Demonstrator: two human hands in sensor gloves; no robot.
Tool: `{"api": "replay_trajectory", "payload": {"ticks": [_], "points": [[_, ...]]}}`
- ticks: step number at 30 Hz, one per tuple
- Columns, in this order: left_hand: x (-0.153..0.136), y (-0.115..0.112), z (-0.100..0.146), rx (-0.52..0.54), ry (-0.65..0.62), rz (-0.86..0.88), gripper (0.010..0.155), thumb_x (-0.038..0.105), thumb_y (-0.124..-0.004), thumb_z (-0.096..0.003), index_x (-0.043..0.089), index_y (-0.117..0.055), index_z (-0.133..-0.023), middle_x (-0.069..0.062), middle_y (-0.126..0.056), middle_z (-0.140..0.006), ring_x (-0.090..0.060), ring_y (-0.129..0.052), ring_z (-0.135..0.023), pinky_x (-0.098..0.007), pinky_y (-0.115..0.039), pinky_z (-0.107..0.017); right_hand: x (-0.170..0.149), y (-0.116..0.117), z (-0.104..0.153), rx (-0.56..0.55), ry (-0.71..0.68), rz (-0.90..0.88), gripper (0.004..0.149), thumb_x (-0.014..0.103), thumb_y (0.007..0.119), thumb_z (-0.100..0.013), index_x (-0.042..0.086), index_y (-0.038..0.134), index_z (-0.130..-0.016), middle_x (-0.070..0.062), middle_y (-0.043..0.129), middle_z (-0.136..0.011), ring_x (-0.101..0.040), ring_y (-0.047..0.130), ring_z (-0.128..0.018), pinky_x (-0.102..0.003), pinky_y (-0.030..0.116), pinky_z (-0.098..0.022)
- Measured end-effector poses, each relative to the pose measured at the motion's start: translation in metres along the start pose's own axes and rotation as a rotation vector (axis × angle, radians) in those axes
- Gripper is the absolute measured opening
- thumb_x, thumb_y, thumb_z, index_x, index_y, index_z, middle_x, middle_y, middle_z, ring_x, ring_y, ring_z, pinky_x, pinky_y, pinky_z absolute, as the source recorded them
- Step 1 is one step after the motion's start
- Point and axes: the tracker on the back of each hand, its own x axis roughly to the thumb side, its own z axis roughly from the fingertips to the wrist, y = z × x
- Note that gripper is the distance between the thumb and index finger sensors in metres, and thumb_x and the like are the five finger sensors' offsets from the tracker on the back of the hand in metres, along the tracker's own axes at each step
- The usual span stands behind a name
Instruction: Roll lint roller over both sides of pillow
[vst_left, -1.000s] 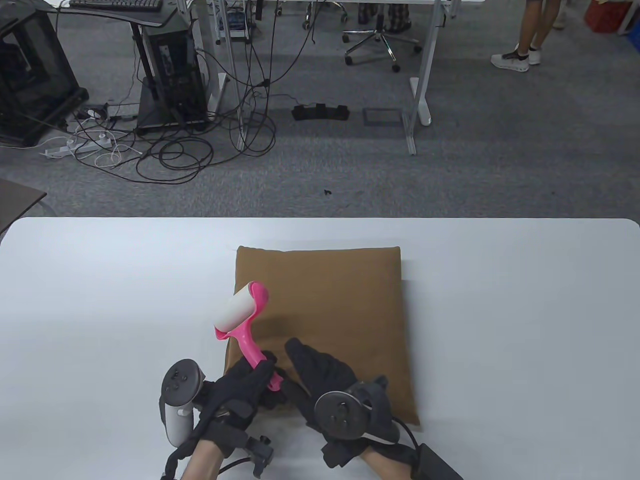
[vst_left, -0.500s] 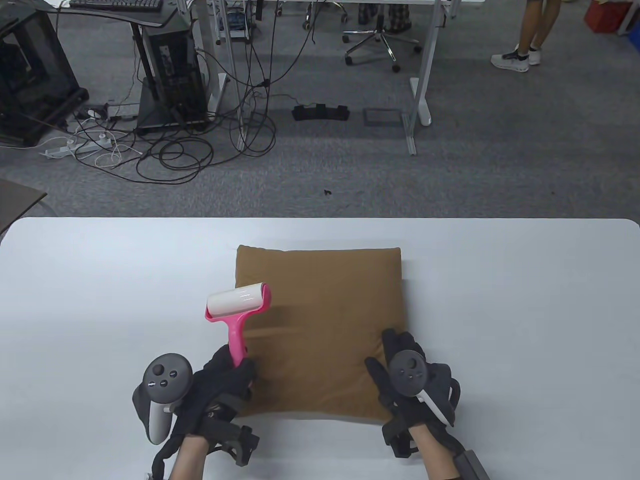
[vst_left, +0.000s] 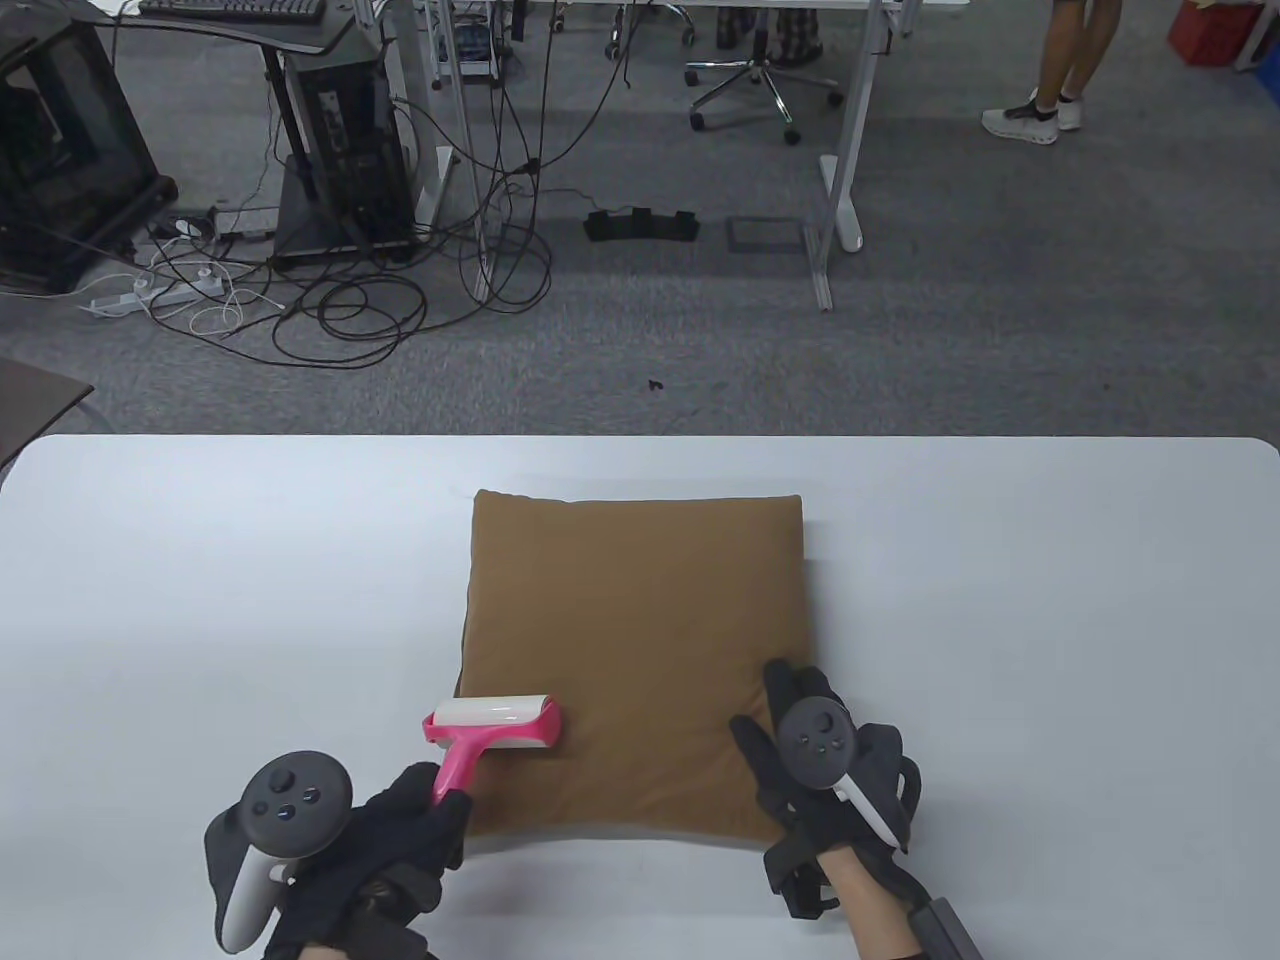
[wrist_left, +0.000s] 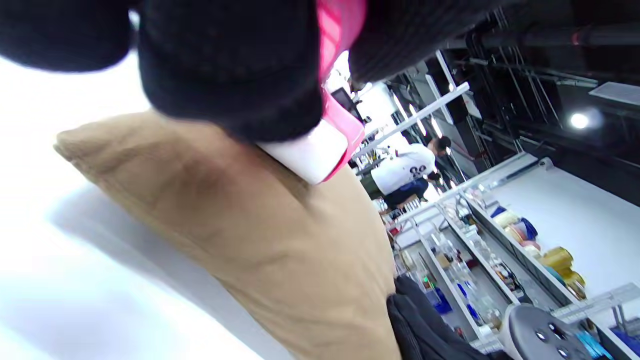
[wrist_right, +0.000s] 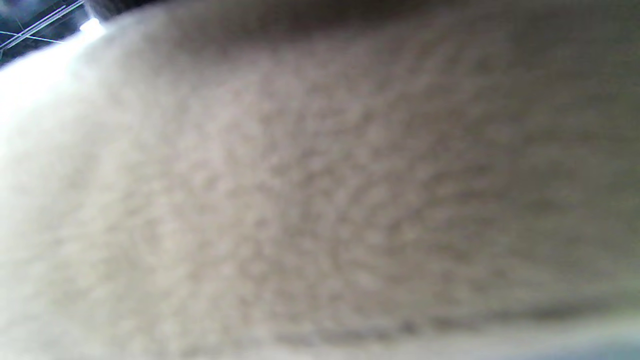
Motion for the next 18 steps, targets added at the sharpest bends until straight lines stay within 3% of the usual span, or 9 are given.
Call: {"api": "replay_trajectory", "payload": {"ticks": [5,11,18], "points": [[0.004,-0.009,-0.012,0.097,0.008,-0.156,0.072,0.037,-0.079,-0.0508,0.002,-0.047,-0.106,-0.026,-0.101,-0.066,-0.012,-0.105,-0.011,-0.044,-0.093,-0.019,-0.001,0.0,0.0,0.007,0.003,-0.009,0.068,0.056,0.054,-0.058,0.023,0.033,-0.114,-0.028,0.037,-0.118,-0.053,0.055,-0.098,-0.07,0.059,-0.059],[0.012,-0.017,-0.048,0.212,-0.002,-0.352,0.07,0.036,-0.079,-0.0496,-0.002,-0.052,-0.102,-0.028,-0.103,-0.063,-0.013,-0.108,-0.007,-0.042,-0.095,-0.015,-0.001,0.001,-0.001,0.014,0.0,-0.016,0.068,0.055,0.053,-0.059,0.023,0.032,-0.114,-0.028,0.036,-0.118,-0.053,0.055,-0.098,-0.07,0.059,-0.059],[0.022,-0.013,-0.102,0.252,0.057,-0.367,0.072,0.037,-0.078,-0.0498,-0.007,-0.052,-0.101,-0.025,-0.1,-0.068,-0.013,-0.108,-0.01,-0.041,-0.094,-0.015,-0.003,0.002,-0.003,0.027,-0.002,-0.029,0.068,0.056,0.053,-0.059,0.023,0.031,-0.114,-0.028,0.035,-0.118,-0.053,0.055,-0.098,-0.07,0.059,-0.059]]}}
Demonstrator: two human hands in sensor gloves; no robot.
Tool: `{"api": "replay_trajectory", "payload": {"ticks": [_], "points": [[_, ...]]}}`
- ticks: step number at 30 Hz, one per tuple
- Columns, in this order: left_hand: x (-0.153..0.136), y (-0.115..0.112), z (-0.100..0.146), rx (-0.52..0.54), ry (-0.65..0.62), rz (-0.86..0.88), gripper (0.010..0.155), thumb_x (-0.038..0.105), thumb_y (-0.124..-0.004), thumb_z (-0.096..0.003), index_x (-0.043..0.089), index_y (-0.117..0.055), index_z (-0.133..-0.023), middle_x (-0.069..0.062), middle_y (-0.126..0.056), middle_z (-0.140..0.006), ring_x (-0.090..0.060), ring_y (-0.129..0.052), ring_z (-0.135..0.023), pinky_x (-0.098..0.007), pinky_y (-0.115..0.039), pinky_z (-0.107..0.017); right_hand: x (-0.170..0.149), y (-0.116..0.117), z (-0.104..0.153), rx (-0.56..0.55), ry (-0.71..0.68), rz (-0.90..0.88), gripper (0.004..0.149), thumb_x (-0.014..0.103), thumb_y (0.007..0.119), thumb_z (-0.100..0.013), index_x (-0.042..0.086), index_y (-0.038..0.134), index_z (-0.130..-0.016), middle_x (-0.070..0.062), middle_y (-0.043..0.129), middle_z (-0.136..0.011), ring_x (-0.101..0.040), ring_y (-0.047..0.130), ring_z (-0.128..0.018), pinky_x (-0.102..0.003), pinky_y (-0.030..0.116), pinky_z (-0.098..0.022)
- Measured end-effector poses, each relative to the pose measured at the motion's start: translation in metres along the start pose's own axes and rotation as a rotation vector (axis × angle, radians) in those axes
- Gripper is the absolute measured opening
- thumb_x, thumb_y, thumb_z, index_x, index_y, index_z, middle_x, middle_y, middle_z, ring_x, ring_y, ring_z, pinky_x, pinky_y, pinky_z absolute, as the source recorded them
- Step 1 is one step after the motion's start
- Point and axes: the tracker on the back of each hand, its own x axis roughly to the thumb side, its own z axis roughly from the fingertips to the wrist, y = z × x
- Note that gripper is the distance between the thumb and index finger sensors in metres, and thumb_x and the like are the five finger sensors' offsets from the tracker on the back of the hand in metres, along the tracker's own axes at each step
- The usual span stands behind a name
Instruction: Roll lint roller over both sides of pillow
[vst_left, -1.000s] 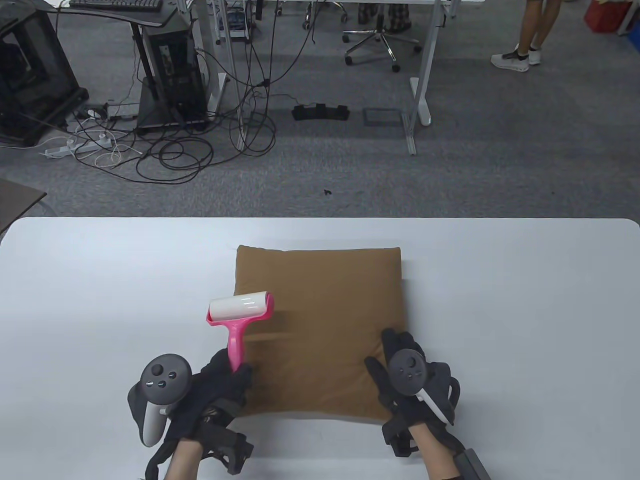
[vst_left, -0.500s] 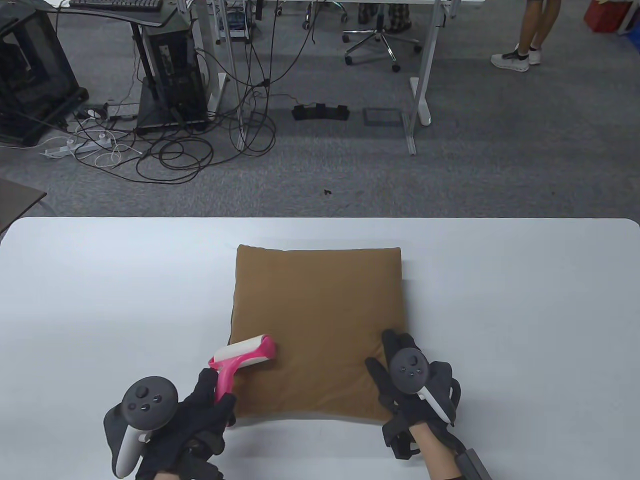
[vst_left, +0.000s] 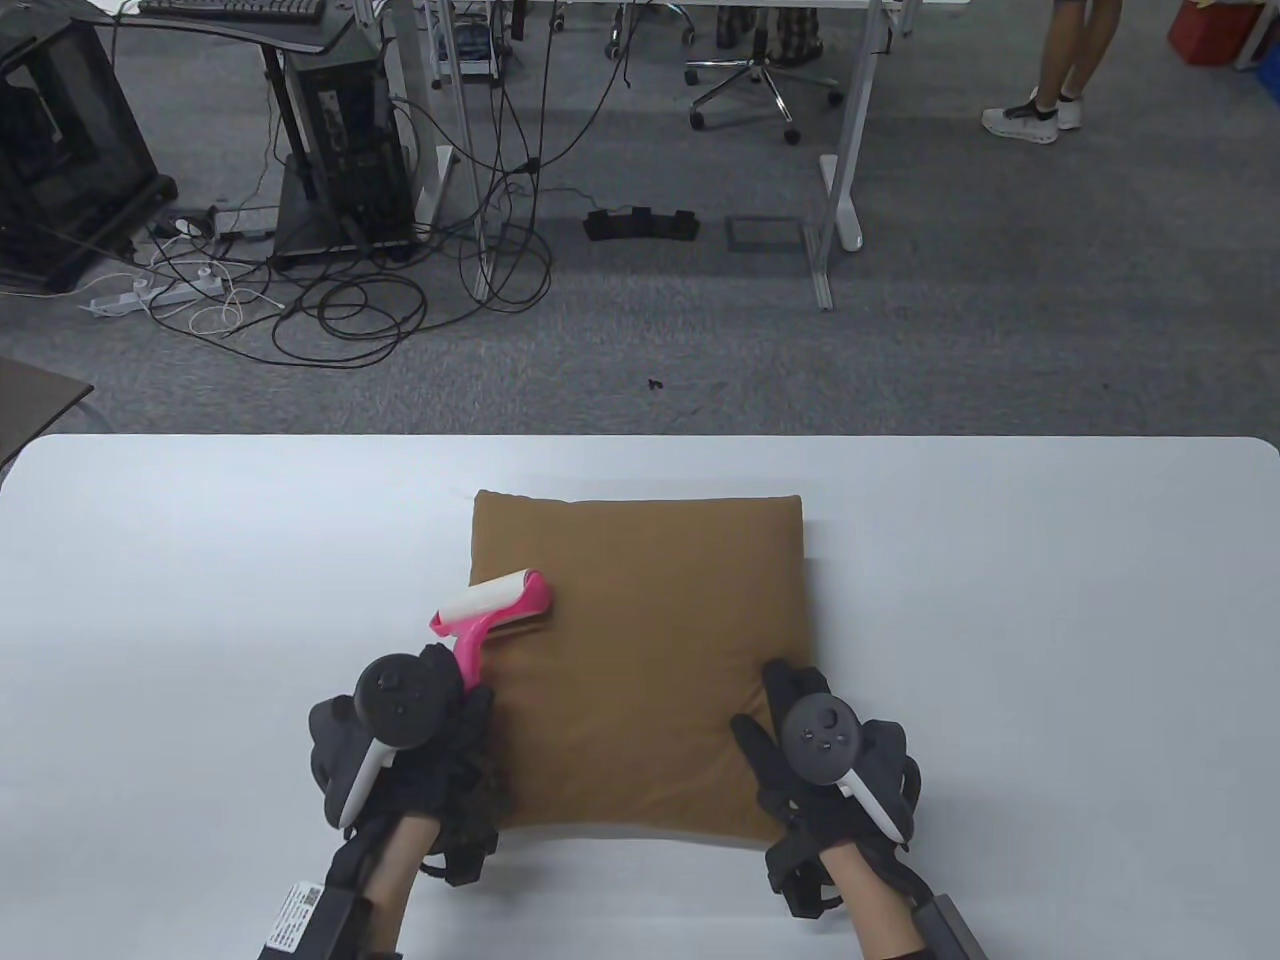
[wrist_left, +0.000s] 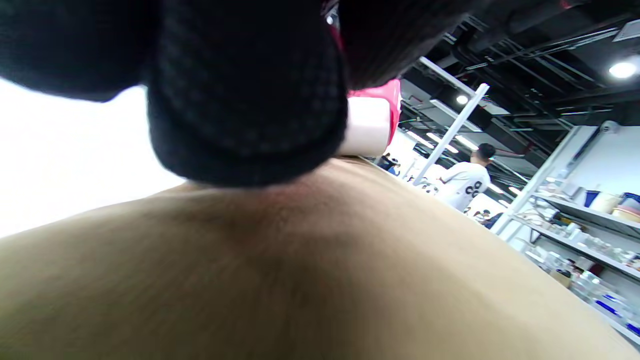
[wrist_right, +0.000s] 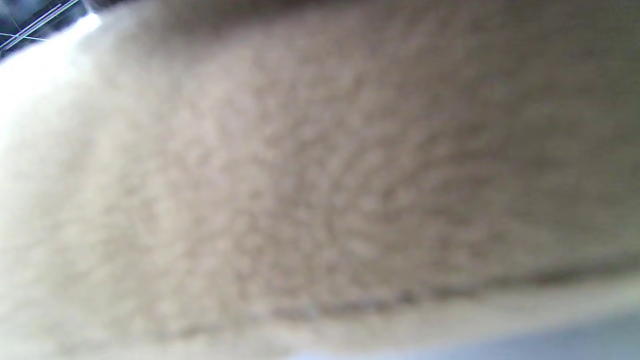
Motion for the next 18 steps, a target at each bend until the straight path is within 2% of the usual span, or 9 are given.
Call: {"api": "replay_trajectory", "payload": {"ticks": [3,7,9,12,18], "points": [[0.002,-0.004,-0.021,-0.041,0.032,0.0,0.075,0.037,-0.079,-0.0495,-0.005,-0.048,-0.103,-0.025,-0.095,-0.074,-0.013,-0.108,-0.016,-0.041,-0.093,-0.019,0.001,0.002,-0.001,0.003,0.001,0.007,0.068,0.055,0.052,-0.059,0.023,0.031,-0.114,-0.027,0.034,-0.118,-0.053,0.055,-0.098,-0.07,0.059,-0.059],[0.003,-0.012,-0.046,-0.149,0.126,-0.012,0.08,0.034,-0.083,-0.0487,-0.002,-0.04,-0.106,-0.024,-0.089,-0.081,-0.015,-0.107,-0.027,-0.041,-0.092,-0.028,0.002,0.002,-0.002,0.002,-0.002,0.013,0.068,0.055,0.053,-0.059,0.022,0.03,-0.114,-0.028,0.035,-0.118,-0.053,0.055,-0.098,-0.07,0.059,-0.059],[0.003,-0.014,-0.053,-0.148,0.141,-0.006,0.08,0.034,-0.081,-0.049,-0.001,-0.038,-0.107,-0.024,-0.087,-0.082,-0.016,-0.106,-0.029,-0.042,-0.09,-0.03,0.002,0.002,-0.004,0.006,-0.003,0.012,0.067,0.055,0.053,-0.059,0.023,0.031,-0.114,-0.028,0.035,-0.118,-0.053,0.055,-0.098,-0.07,0.059,-0.059],[0.003,-0.014,-0.056,-0.176,0.143,-0.016,0.077,0.033,-0.077,-0.051,0.002,-0.036,-0.108,-0.022,-0.085,-0.081,-0.018,-0.101,-0.031,-0.047,-0.085,-0.033,0.002,0.001,-0.005,0.009,-0.004,0.013,0.068,0.055,0.053,-0.059,0.023,0.031,-0.114,-0.028,0.035,-0.118,-0.054,0.056,-0.097,-0.07,0.059,-0.059],[0.003,-0.005,-0.046,-0.122,0.048,-0.115,0.073,0.041,-0.074,-0.051,0.003,-0.045,-0.107,-0.014,-0.093,-0.063,-0.016,-0.097,-0.019,-0.048,-0.084,-0.028,0.001,0.001,-0.006,0.014,-0.008,0.012,0.068,0.055,0.053,-0.059,0.023,0.031,-0.114,-0.028,0.035,-0.118,-0.054,0.056,-0.097,-0.07,0.059,-0.059]]}}
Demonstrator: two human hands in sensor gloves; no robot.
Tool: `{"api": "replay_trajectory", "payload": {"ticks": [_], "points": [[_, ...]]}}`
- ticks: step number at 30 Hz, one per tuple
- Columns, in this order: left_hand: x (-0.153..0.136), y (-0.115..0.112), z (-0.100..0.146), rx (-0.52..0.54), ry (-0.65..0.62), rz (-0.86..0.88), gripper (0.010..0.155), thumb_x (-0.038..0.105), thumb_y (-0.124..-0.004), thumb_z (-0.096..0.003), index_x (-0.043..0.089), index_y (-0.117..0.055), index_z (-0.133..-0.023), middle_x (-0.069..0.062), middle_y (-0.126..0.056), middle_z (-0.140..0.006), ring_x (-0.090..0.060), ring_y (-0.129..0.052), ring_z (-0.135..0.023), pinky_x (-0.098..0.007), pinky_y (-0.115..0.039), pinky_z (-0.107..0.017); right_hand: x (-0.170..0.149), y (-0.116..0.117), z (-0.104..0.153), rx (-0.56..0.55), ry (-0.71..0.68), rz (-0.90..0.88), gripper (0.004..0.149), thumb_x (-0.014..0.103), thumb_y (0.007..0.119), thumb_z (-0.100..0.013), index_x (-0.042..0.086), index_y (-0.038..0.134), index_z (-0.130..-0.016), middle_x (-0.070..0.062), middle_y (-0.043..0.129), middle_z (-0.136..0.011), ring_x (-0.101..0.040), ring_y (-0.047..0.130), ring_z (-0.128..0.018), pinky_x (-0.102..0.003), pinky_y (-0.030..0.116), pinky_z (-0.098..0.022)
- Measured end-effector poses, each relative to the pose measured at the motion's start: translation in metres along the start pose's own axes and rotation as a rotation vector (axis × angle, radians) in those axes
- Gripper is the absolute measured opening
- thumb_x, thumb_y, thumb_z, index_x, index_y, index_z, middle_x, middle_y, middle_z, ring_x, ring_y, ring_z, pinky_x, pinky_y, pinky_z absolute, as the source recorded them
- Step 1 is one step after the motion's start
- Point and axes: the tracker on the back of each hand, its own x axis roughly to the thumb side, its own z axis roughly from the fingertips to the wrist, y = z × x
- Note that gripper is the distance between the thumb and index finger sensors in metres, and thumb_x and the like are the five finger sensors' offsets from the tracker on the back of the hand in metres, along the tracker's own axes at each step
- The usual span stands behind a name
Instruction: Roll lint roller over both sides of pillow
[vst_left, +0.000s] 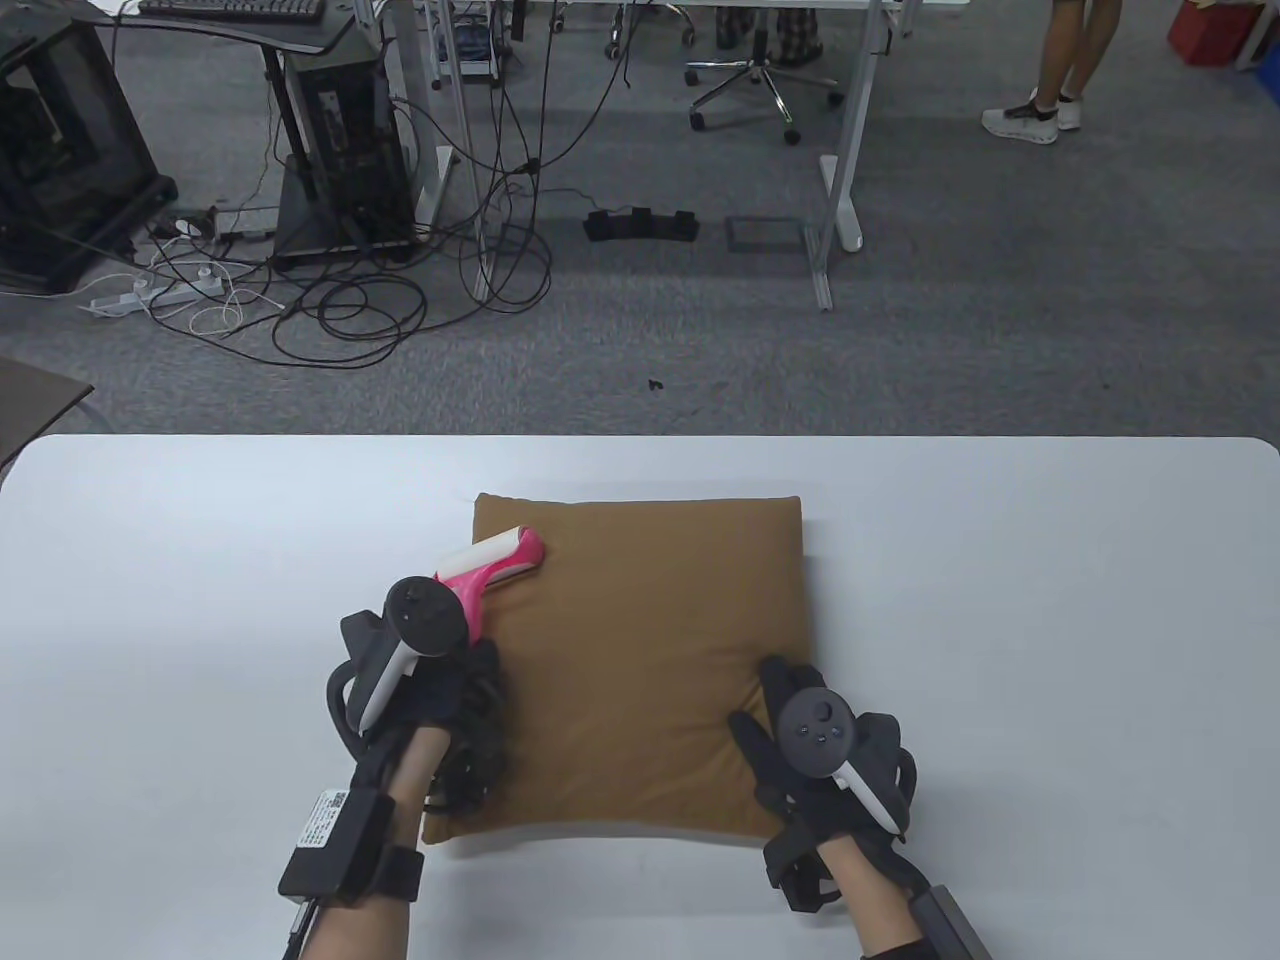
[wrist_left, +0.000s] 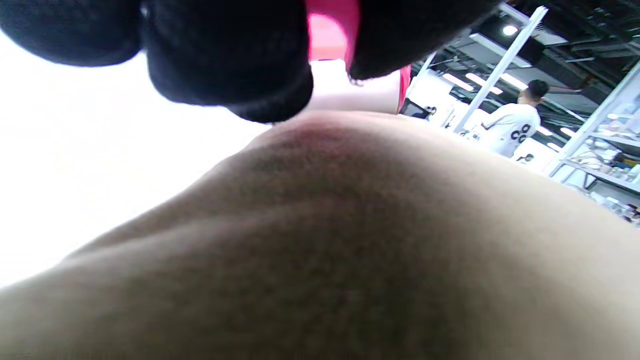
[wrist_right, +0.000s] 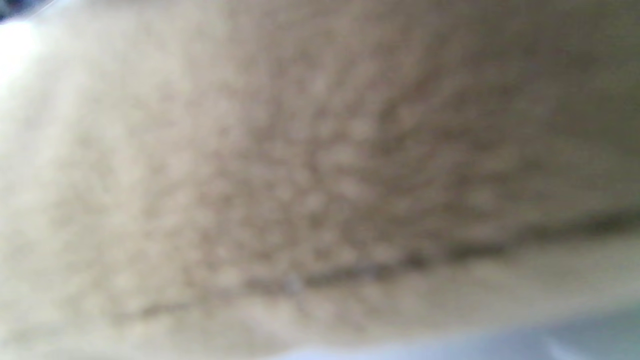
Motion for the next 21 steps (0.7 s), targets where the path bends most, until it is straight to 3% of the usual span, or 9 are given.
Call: {"api": "replay_trajectory", "payload": {"ticks": [6,14,21], "points": [[-0.012,0.003,0.029,0.079,-0.091,-0.043,0.072,0.045,-0.078,-0.0492,0.003,-0.057,-0.103,-0.01,-0.099,-0.049,-0.014,-0.097,-0.009,-0.047,-0.086,-0.022,-0.001,0.0,-0.001,0.007,-0.003,-0.004,0.068,0.056,0.053,-0.059,0.023,0.031,-0.114,-0.028,0.035,-0.118,-0.053,0.056,-0.097,-0.07,0.059,-0.059],[-0.036,0.014,0.064,0.013,-0.172,0.008,0.071,0.045,-0.081,-0.0484,0.003,-0.06,-0.102,-0.012,-0.1,-0.047,-0.016,-0.098,-0.007,-0.048,-0.087,-0.021,-0.002,0.001,0.001,0.005,-0.002,0.0,0.068,0.055,0.052,-0.059,0.023,0.03,-0.114,-0.028,0.034,-0.118,-0.054,0.055,-0.097,-0.069,0.059,-0.058],[-0.042,0.021,0.092,-0.013,-0.209,-0.046,0.071,0.045,-0.082,-0.048,0.004,-0.061,-0.102,-0.013,-0.101,-0.048,-0.018,-0.1,-0.01,-0.049,-0.087,-0.023,-0.003,0.002,0.003,0.004,0.002,-0.001,0.068,0.055,0.052,-0.059,0.023,0.029,-0.114,-0.028,0.033,-0.118,-0.054,0.055,-0.098,-0.069,0.059,-0.059]]}}
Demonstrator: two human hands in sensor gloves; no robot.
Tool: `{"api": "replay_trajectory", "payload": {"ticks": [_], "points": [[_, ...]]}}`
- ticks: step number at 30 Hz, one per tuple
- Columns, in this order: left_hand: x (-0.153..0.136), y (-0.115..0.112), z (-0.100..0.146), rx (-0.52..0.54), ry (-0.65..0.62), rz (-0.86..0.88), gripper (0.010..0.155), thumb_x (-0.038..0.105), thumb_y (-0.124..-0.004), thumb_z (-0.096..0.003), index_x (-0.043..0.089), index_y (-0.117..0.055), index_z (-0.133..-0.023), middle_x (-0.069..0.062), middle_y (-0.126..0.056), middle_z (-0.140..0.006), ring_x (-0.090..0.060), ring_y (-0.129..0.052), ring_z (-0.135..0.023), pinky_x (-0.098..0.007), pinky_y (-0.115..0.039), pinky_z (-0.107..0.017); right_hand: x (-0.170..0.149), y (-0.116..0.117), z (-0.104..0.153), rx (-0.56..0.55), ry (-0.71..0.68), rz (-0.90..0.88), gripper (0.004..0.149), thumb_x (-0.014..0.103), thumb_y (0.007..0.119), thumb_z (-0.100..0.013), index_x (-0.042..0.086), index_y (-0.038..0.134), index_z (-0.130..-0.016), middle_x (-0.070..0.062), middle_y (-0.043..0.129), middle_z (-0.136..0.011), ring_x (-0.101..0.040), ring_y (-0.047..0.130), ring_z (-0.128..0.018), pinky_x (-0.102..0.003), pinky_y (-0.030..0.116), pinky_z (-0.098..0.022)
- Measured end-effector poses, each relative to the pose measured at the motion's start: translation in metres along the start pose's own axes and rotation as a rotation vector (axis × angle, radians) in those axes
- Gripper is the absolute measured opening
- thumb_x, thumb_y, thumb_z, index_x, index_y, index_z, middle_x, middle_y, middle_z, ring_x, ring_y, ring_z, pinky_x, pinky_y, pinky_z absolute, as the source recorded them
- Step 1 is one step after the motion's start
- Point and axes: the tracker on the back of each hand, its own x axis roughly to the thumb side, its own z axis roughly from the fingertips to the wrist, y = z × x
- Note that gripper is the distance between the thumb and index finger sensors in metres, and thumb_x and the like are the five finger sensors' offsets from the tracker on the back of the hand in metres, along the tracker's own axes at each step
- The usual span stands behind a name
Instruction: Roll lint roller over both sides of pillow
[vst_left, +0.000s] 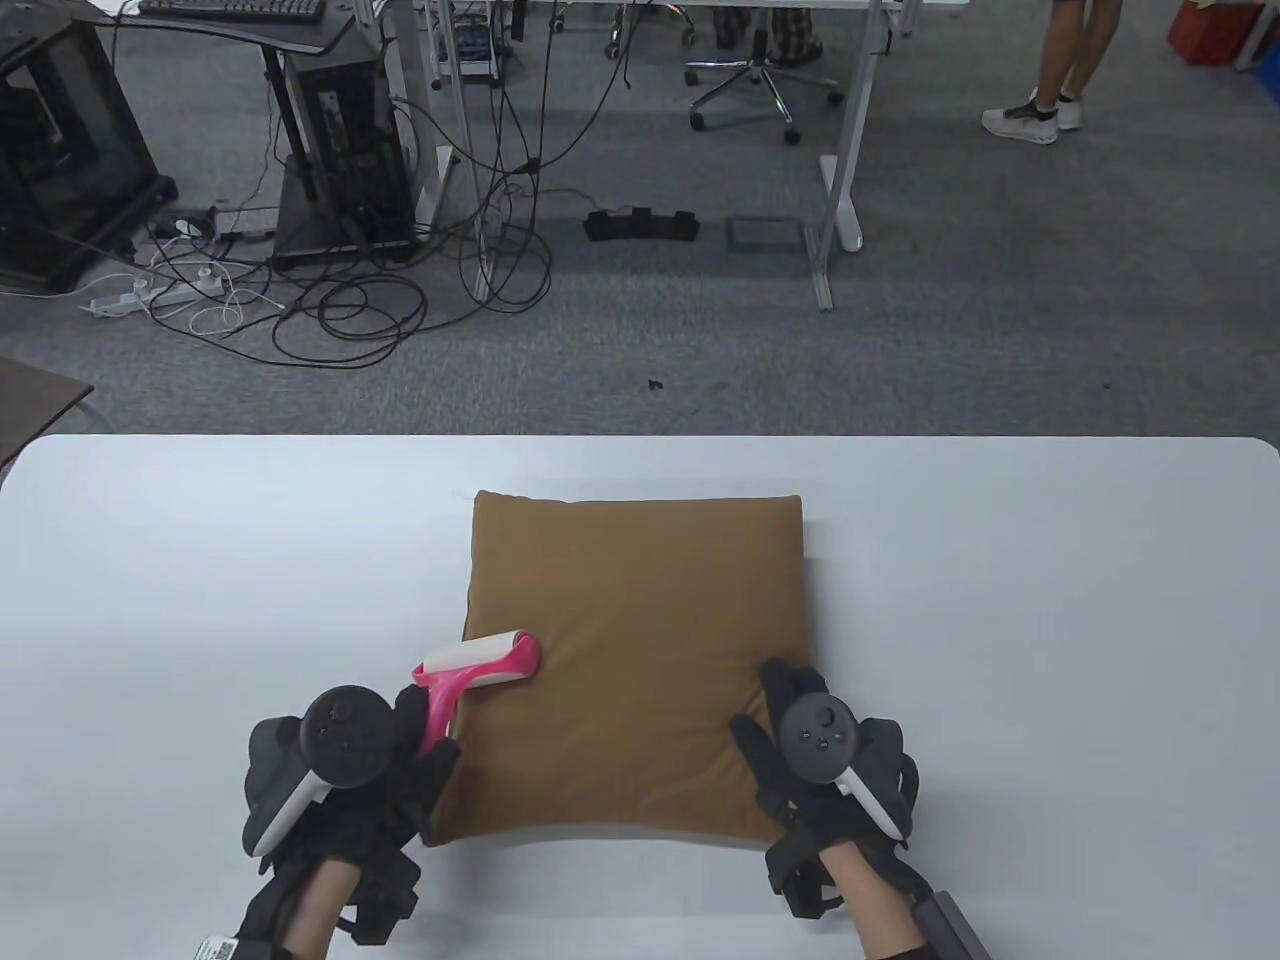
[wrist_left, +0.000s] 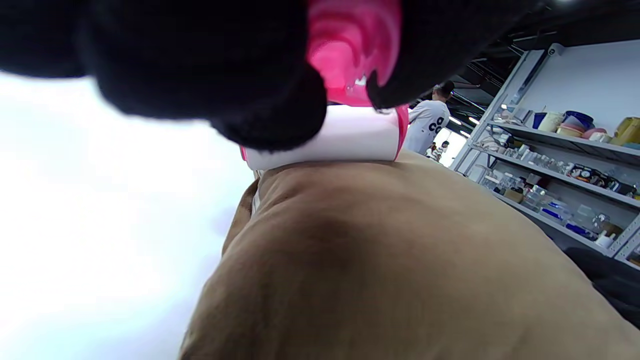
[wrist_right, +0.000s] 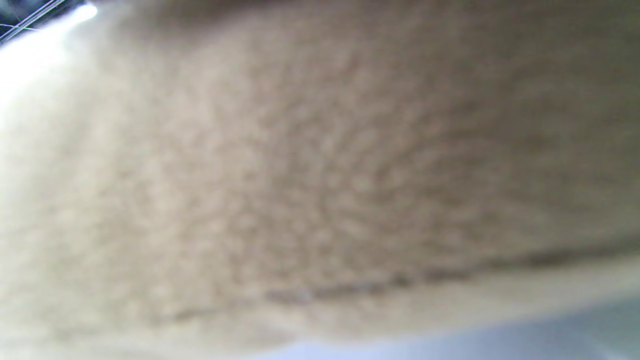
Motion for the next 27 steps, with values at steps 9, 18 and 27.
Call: {"api": "replay_trajectory", "payload": {"ticks": [9,18,27], "points": [[0.004,0.005,0.025,0.003,-0.042,-0.045,0.071,0.047,-0.085,-0.0461,-0.001,-0.071,-0.095,-0.011,-0.104,-0.038,-0.018,-0.101,-0.004,-0.048,-0.089,-0.02,0.0,0.001,0.001,0.0,0.001,0.002,0.068,0.055,0.051,-0.059,0.023,0.028,-0.114,-0.028,0.032,-0.118,-0.054,0.055,-0.098,-0.069,0.059,-0.058],[0.011,0.013,0.036,0.142,-0.128,0.017,0.073,0.042,-0.087,-0.0452,0.005,-0.06,-0.102,-0.012,-0.107,-0.03,-0.019,-0.101,0.003,-0.048,-0.09,-0.016,-0.001,0.001,0.002,0.002,0.004,0.0,0.068,0.055,0.051,-0.059,0.023,0.027,-0.114,-0.028,0.032,-0.118,-0.054,0.054,-0.098,-0.069,0.059,-0.058],[0.059,0.008,0.047,0.168,-0.227,-0.01,0.063,0.042,-0.086,-0.0455,0.005,-0.073,-0.096,-0.012,-0.108,-0.029,-0.017,-0.101,0.005,-0.046,-0.091,-0.014,-0.001,0.001,0.002,0.006,0.004,-0.004,0.068,0.055,0.05,-0.059,0.023,0.027,-0.114,-0.028,0.032,-0.118,-0.054,0.054,-0.098,-0.069,0.059,-0.059]]}}
